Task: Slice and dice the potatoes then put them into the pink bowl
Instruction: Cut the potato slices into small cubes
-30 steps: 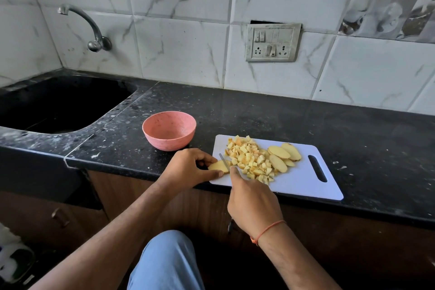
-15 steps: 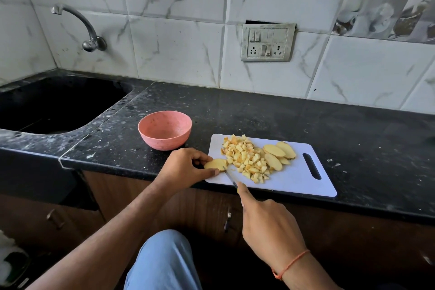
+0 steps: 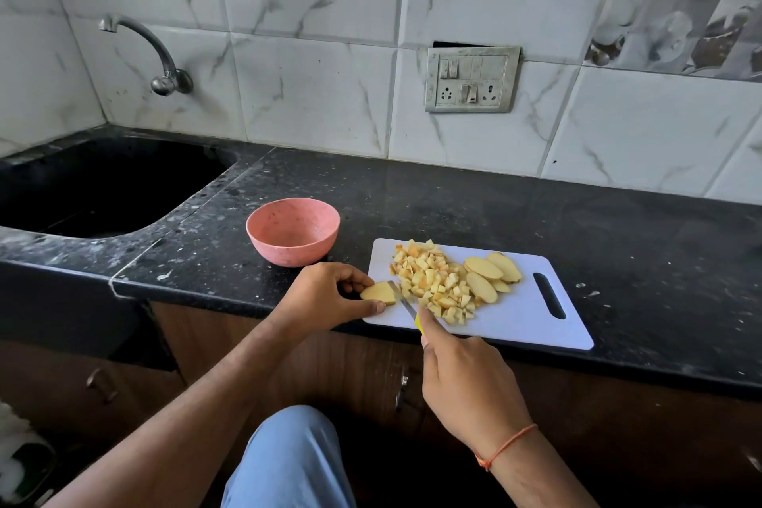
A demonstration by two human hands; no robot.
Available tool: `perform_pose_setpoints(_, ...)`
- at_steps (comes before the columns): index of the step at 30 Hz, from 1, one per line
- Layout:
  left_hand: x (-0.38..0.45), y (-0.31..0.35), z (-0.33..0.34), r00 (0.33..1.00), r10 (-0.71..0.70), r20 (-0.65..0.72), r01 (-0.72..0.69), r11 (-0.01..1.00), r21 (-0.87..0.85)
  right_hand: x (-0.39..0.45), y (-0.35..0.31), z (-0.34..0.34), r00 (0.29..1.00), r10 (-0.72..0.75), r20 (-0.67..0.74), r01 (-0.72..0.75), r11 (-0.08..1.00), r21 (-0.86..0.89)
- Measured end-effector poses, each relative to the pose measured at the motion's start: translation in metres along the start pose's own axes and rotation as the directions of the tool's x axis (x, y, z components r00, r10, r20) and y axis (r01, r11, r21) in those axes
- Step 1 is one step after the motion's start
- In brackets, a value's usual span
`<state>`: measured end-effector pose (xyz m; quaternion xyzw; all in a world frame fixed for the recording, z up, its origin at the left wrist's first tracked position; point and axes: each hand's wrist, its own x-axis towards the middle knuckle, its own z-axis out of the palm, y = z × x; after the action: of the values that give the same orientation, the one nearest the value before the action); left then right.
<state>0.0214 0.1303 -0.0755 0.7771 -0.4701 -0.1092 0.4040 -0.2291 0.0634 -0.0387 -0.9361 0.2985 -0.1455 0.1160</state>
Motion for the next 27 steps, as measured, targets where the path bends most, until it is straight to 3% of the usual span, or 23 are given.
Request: perform_pose_setpoints(27, 0.001, -0.002, 0.0, 1.0, -0.004, 0.002, 0.004, 1.0, -0.03, 0.011, -0.007, 0.013, 0.999, -0.015, -0.028, 0.014, 0.999, -0.031)
